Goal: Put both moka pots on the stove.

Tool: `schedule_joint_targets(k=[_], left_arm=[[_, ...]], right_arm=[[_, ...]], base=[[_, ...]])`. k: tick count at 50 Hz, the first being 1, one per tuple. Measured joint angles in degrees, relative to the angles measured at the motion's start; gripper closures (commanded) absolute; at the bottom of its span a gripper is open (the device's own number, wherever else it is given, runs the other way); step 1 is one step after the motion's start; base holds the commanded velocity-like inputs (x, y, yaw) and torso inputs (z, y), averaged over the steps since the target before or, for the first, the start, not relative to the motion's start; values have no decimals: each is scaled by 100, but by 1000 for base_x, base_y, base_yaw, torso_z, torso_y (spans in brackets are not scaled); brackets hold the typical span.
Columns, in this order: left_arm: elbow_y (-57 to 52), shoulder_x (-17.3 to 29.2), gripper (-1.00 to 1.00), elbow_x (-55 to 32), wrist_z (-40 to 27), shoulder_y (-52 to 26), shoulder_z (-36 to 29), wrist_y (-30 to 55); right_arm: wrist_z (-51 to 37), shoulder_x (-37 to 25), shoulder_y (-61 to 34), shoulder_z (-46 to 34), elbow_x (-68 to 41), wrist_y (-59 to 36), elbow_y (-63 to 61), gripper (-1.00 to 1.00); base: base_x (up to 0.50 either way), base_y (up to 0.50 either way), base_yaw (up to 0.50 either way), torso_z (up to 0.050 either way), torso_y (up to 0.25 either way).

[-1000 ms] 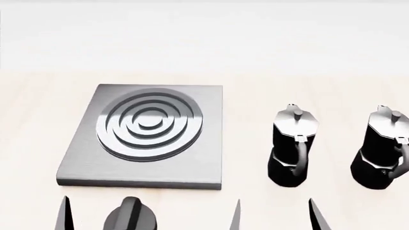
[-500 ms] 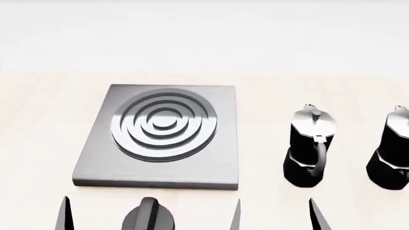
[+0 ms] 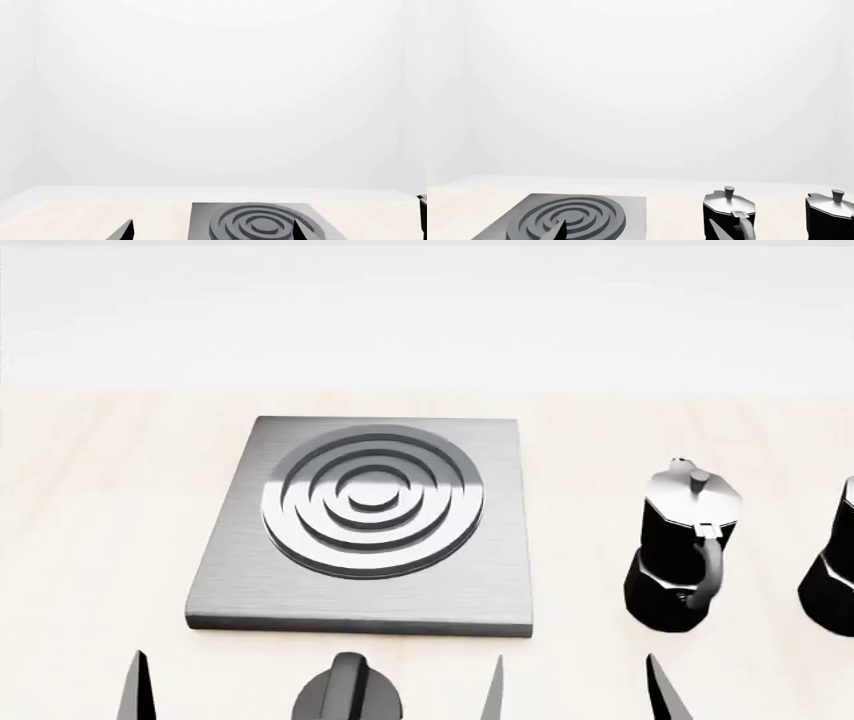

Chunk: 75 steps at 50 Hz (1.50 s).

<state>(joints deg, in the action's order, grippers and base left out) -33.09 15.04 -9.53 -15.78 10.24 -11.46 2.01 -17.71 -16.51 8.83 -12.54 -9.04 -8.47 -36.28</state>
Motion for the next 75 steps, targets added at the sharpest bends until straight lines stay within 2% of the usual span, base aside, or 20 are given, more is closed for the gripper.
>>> schedule_joint_targets(k=[19,31,43,57,75], left_arm=[[39,70,-100,-15,-77,-30,-77,-25],[-10,116,-100,-37,-133,-31,-115,1],[-26,162,-100,-85,-185,-39,-113,-5],[-31,212,-100,-129,-239,-57,-116,0],[-24,263,-100,-170,-308,-76,-113,-7]], right_arm=[[-123,-58,-53,-55,64,-103,12,-100],[-272,-99,-385,-9,32,-820,-299,-100],[-282,-255,-1452,380,-438,-2365,-616,-100],[3,-649,-2877,1010,-1253,-4235,-223,-100],[664,-1019,-4345,1062,-1604,-5036,1721,-100]], base=[[0,41,0,0,0],[0,0,0,0,0],[0,0,0,0,0],[0,0,0,0,0],[0,0,0,0,0]])
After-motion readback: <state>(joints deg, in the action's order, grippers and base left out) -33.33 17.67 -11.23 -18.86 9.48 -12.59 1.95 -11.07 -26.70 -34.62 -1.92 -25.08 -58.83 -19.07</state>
